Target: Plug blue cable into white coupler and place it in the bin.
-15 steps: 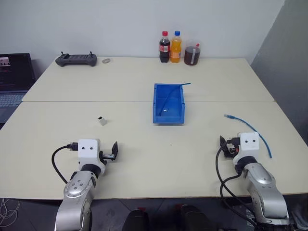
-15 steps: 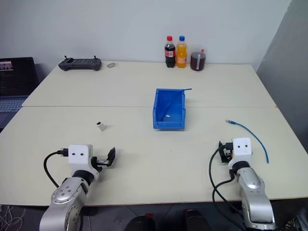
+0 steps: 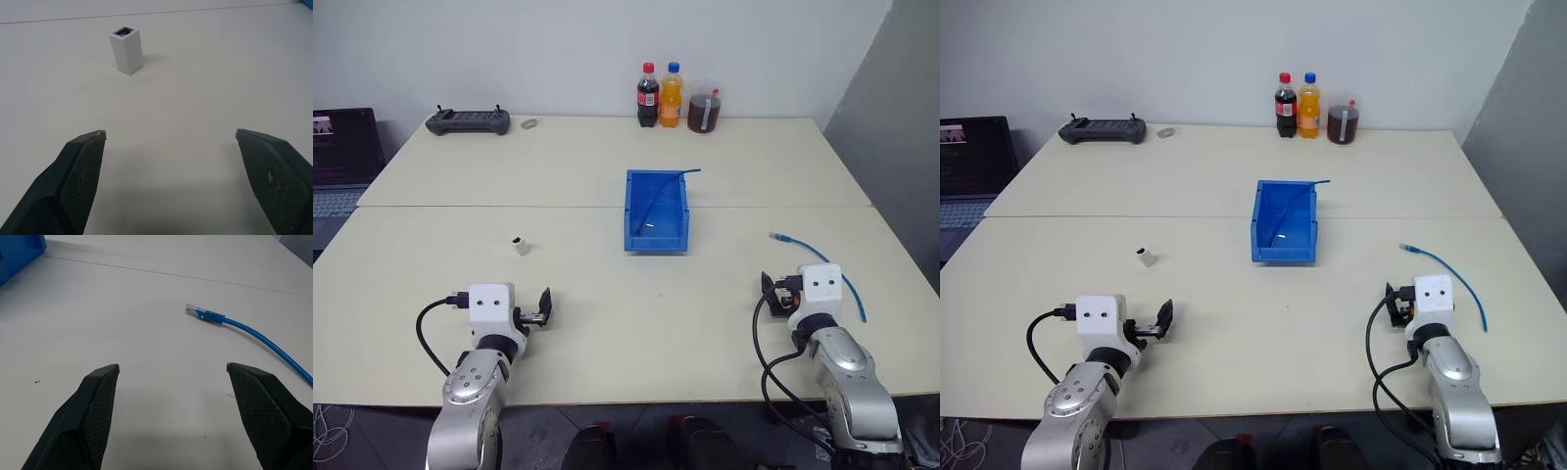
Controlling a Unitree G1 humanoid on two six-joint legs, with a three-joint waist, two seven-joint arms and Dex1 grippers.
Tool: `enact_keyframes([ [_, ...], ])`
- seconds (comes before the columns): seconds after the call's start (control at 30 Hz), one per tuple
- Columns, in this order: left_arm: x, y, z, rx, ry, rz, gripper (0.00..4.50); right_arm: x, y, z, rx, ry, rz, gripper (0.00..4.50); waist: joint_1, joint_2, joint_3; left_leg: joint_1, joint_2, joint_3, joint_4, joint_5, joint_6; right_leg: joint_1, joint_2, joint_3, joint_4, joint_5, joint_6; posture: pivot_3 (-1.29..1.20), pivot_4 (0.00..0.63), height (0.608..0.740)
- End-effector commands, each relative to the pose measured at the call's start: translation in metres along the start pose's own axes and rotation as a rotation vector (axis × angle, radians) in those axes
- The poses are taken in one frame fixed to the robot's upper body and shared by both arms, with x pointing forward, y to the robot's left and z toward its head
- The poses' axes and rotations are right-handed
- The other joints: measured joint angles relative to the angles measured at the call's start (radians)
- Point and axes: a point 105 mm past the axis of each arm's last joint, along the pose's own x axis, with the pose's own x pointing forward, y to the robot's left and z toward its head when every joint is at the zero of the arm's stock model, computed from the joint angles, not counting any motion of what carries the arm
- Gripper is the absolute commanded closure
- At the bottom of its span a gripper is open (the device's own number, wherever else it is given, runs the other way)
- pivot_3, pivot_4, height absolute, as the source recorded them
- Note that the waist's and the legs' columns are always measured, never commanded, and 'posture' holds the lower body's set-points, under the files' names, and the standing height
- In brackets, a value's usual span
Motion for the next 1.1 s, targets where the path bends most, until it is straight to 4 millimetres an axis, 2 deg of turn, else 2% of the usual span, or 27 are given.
enact_keyframes([
  [0.03, -0.002, -0.003, 0.013, 0.015, -0.053, -0.012, 0.00, -0.001, -0.004, 0.014, -0.026, -0.054, -0.014, 0.75, 0.000, 0.000, 0.000, 0.000, 0.000, 0.000, 0.000, 0.000, 0.000, 0.000, 0.000, 0.000, 0.000, 0.000, 0.000, 0.00, 0.150, 0.740],
  [0.2, -0.001, -0.006, 0.014, 0.021, -0.051, -0.056, 0.00, -0.005, -0.004, 0.013, -0.026, -0.055, -0.017, 0.75, 0.000, 0.000, 0.000, 0.000, 0.000, 0.000, 0.000, 0.000, 0.000, 0.000, 0.000, 0.000, 0.000, 0.000, 0.000, 0.00, 0.150, 0.740],
  [0.33, -0.002, -0.021, 0.019, 0.066, -0.070, -0.188, 0.00, -0.004, -0.008, 0.018, -0.032, -0.073, -0.022, 0.75, 0.000, 0.000, 0.000, 0.000, 0.000, 0.000, 0.000, 0.000, 0.000, 0.000, 0.000, 0.000, 0.000, 0.000, 0.000, 0.00, 0.150, 0.740],
  [0.37, -0.002, -0.029, 0.022, 0.100, -0.079, -0.247, 0.00, -0.003, -0.011, 0.020, -0.039, -0.079, -0.027, 0.75, 0.000, 0.000, 0.000, 0.000, 0.000, 0.000, 0.000, 0.000, 0.000, 0.000, 0.000, 0.000, 0.000, 0.000, 0.000, 0.00, 0.150, 0.740],
  [0.4, 0.000, -0.053, 0.032, 0.144, -0.109, -0.387, 0.00, -0.002, -0.022, 0.022, -0.057, -0.081, -0.048, 0.75, 0.000, 0.000, 0.000, 0.000, 0.000, 0.000, 0.000, 0.000, 0.000, 0.000, 0.000, 0.000, 0.000, 0.000, 0.000, 0.00, 0.150, 0.740],
  [0.47, 0.001, -0.084, 0.044, 0.204, -0.146, -0.583, 0.00, 0.002, -0.037, 0.022, -0.079, -0.078, -0.073, 0.75, 0.006, 0.000, 0.001, 0.000, -0.001, 0.000, 0.001, 0.000, 0.000, 0.000, 0.000, 0.000, 0.000, 0.000, 0.000, 0.00, 0.150, 0.740],
  [0.5, -0.001, -0.109, 0.051, 0.252, -0.175, -0.734, 0.00, 0.005, -0.046, 0.023, -0.094, -0.077, -0.074, 0.75, 0.009, 0.000, 0.001, 0.000, -0.002, 0.000, 0.001, 0.000, 0.000, 0.000, 0.000, 0.000, 0.000, 0.000, 0.000, 0.00, 0.150, 0.740],
  [0.57, -0.006, -0.146, 0.059, 0.319, -0.214, -0.969, 0.00, 0.012, -0.062, 0.021, -0.102, -0.054, -0.057, 0.75, 0.012, 0.000, 0.001, 0.000, -0.004, -0.001, 0.002, 0.001, 0.001, 0.001, -0.001, 0.000, 0.000, 0.001, 0.001, 0.00, 0.150, 0.740],
  [0.63, -0.006, -0.166, 0.063, 0.367, -0.235, -1.088, 0.00, 0.017, -0.076, 0.016, -0.104, -0.020, -0.036, 0.75, 0.007, 0.001, 0.001, 0.000, -0.005, 0.000, 0.001, 0.001, 0.002, 0.002, -0.001, 0.001, -0.002, 0.002, 0.002, 0.00, 0.150, 0.740],
  [0.87, 0.005, -0.212, 0.078, 0.449, -0.342, -1.267, 0.00, 0.038, -0.122, -0.003, -0.080, 0.110, 0.055, 0.75, -0.003, 0.002, 0.001, -0.001, -0.005, 0.001, 0.000, 0.001, 0.002, 0.001, 0.000, 0.005, -0.004, 0.004, 0.000, 0.00, 0.150, 0.740],
  [0.97, 0.000, -0.224, 0.082, 0.454, -0.361, -1.340, 0.00, 0.046, -0.128, -0.009, -0.058, 0.152, 0.121, 0.75, -0.003, 0.003, 0.001, -0.001, -0.006, 0.001, 0.000, 0.001, 0.002, 0.001, -0.001, 0.006, -0.004, 0.004, 0.000, 0.00, 0.150, 0.740],
  [1.07, -0.001, -0.227, 0.081, 0.471, -0.369, -1.366, 0.00, 0.047, -0.125, -0.021, -0.049, 0.193, 0.202, 0.75, 0.000, 0.003, 0.001, 0.000, -0.006, 0.001, 0.000, 0.001, 0.002, 0.001, -0.001, 0.006, -0.004, 0.004, 0.000, 0.00, 0.150, 0.740],
  [1.1, -0.001, -0.227, 0.080, 0.475, -0.369, -1.370, 0.00, 0.047, -0.124, -0.023, -0.035, 0.197, 0.225, 0.91, 0.000, 0.003, 0.001, 0.000, -0.005, 0.001, 0.000, 0.001, 0.002, 0.001, -0.001, 0.005, -0.004, 0.004, 0.000, 0.00, 0.150, 0.740],
])
